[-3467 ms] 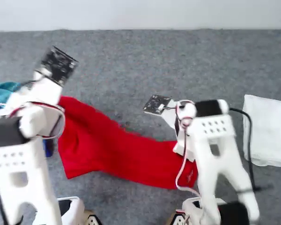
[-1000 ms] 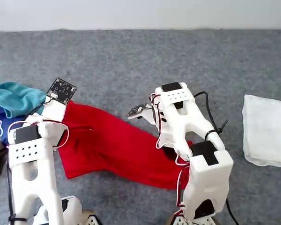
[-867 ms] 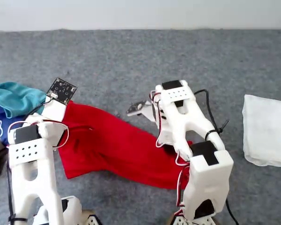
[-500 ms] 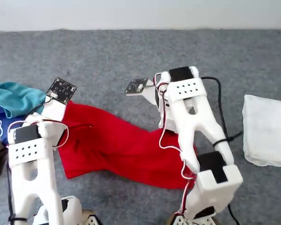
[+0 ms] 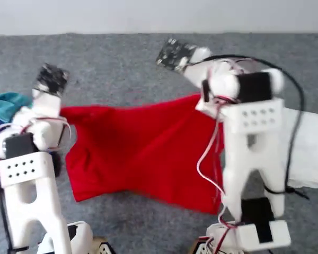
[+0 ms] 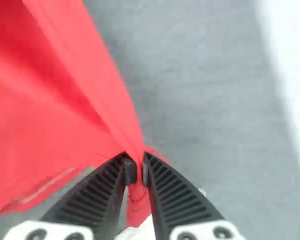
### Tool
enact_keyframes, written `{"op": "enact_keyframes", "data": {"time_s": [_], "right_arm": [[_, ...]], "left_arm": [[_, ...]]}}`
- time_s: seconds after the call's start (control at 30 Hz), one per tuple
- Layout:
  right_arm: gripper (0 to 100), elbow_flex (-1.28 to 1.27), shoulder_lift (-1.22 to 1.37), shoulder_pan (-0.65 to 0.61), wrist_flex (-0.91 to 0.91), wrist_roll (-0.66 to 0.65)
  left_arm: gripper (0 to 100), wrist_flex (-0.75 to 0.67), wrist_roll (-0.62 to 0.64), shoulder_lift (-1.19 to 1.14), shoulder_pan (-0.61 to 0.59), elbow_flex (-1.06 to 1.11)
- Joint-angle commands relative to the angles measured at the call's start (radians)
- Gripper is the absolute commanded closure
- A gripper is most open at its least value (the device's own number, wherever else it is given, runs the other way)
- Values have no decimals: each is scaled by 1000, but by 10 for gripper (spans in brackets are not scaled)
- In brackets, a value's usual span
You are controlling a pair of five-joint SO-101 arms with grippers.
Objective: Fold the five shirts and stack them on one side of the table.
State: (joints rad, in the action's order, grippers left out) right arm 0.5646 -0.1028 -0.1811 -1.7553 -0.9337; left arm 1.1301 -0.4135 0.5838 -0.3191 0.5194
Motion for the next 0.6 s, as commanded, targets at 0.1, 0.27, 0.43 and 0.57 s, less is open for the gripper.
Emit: {"op": "enact_keyframes", "data": {"time_s": [0.1,0.27,0.43,0.57], "right_arm": [[988,160,-145,79,-38,-9],[988,239,-211,113,-30,-9],[988,342,-269,199,19,-11],[988,391,-317,286,25,-11]], "left_arm": [[985,-9,124,17,-3,-337],[985,-9,129,41,-3,-564],[985,-15,123,143,-2,-717],[985,-17,60,201,-2,-819]]}}
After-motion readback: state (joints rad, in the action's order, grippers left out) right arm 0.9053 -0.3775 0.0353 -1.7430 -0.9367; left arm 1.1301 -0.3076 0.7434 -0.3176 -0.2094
